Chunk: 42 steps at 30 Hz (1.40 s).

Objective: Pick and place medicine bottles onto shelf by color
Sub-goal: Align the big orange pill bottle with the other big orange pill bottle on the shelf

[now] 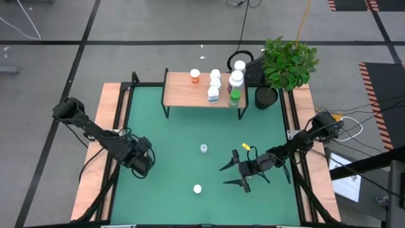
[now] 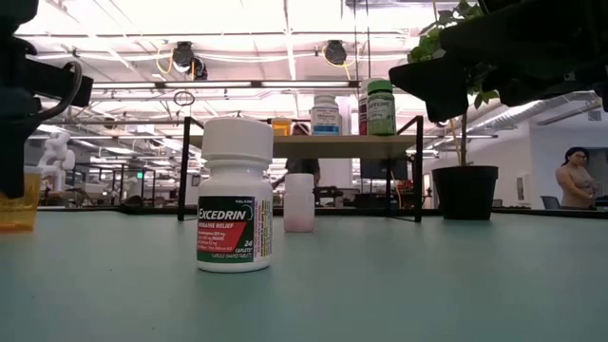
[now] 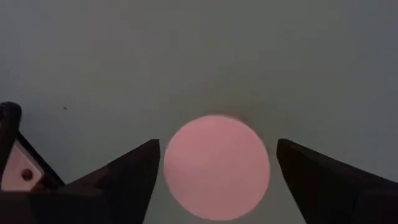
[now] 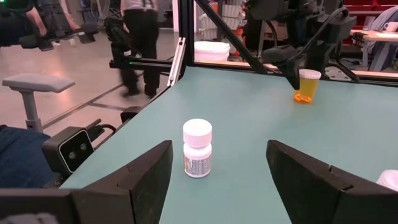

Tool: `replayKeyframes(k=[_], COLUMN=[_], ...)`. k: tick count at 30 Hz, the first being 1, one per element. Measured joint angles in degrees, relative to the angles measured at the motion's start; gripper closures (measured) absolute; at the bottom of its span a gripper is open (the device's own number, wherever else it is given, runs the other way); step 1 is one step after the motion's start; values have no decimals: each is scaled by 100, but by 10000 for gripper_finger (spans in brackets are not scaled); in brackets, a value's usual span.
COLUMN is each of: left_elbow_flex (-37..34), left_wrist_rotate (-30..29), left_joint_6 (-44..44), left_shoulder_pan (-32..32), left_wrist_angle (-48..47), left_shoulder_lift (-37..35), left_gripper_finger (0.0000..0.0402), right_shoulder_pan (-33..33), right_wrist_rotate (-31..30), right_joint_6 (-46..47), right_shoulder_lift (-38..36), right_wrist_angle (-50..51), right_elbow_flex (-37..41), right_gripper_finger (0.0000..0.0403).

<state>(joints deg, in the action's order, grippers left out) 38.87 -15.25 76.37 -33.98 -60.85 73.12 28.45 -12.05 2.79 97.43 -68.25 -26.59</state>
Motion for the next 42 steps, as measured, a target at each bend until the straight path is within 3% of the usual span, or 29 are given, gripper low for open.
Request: replayKeyframes(k=[7,12,22,32,42], left_elbow_flex=[0,0,146,1079,2047], left_wrist_rotate=[193,193,145,-73,-140], left_joint_6=[222,395,335,-633,-1698], left_shoulder_pan=[0,0,273,910,1747], left_wrist_angle=[5,9,-36,-60,-55], left_shoulder_lift=[0,0,2,2,2], left_gripper_finger=[161,192,184,194,191], right_shoulder_pan=[0,0,0,-278,-797], right_wrist_rotate=[-5,-9,-12,7,17], right_joint_6=[54,107,231,-643,-652], right_shoulder_lift=[0,0,-3,-3,-2], right_wrist_angle=[6,145,-107,-764,-655], right_elbow_flex=[0,4,4,4,4], right_gripper_finger=[149,149,149,149,149])
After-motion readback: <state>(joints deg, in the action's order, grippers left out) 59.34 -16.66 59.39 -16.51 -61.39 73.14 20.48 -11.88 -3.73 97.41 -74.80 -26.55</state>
